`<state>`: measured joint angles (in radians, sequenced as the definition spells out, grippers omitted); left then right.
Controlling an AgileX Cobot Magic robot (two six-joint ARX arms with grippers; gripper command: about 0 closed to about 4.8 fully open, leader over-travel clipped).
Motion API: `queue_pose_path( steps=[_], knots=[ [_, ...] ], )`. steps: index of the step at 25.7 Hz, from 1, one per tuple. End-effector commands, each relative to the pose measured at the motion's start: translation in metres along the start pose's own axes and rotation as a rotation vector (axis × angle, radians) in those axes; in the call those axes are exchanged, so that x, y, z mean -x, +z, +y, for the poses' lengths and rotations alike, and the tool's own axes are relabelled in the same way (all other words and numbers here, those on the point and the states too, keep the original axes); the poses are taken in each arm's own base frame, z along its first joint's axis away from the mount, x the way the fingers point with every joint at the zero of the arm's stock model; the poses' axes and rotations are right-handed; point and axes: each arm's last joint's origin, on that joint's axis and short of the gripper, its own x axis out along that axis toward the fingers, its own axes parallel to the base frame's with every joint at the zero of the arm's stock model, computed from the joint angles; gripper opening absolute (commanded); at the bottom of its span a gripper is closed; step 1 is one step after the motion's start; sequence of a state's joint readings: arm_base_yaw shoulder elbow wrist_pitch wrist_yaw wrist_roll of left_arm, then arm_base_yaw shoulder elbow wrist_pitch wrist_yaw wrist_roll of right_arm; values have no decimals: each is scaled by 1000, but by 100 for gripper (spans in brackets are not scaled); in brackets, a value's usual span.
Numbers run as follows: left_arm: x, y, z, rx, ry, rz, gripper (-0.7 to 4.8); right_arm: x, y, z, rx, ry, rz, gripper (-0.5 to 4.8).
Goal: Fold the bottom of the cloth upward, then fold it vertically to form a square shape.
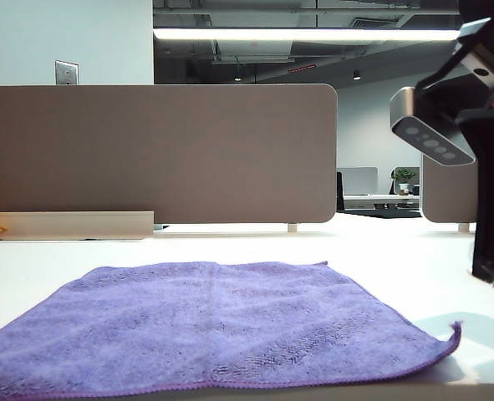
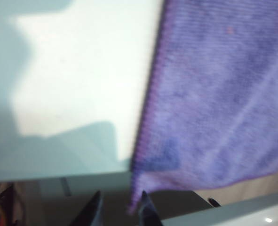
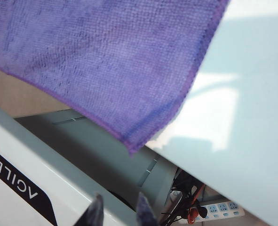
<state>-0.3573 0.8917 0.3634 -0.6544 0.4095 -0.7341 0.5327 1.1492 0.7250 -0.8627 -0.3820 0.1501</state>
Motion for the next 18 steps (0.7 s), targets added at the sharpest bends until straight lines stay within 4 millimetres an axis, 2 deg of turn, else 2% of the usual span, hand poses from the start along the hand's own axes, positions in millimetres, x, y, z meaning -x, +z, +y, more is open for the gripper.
queue_pose_path(
  steps=[1, 12, 18],
  knots=[
    [-5, 1, 2, 7, 22, 7, 99, 0, 2, 1, 3, 9, -18, 100],
    [-29, 7, -13, -49, -63, 106, 98, 0, 4, 1, 7, 11, -36, 100],
    [-27, 7, -16, -69, -90, 94, 98, 0, 4, 1, 9, 12, -40, 99]
  ],
)
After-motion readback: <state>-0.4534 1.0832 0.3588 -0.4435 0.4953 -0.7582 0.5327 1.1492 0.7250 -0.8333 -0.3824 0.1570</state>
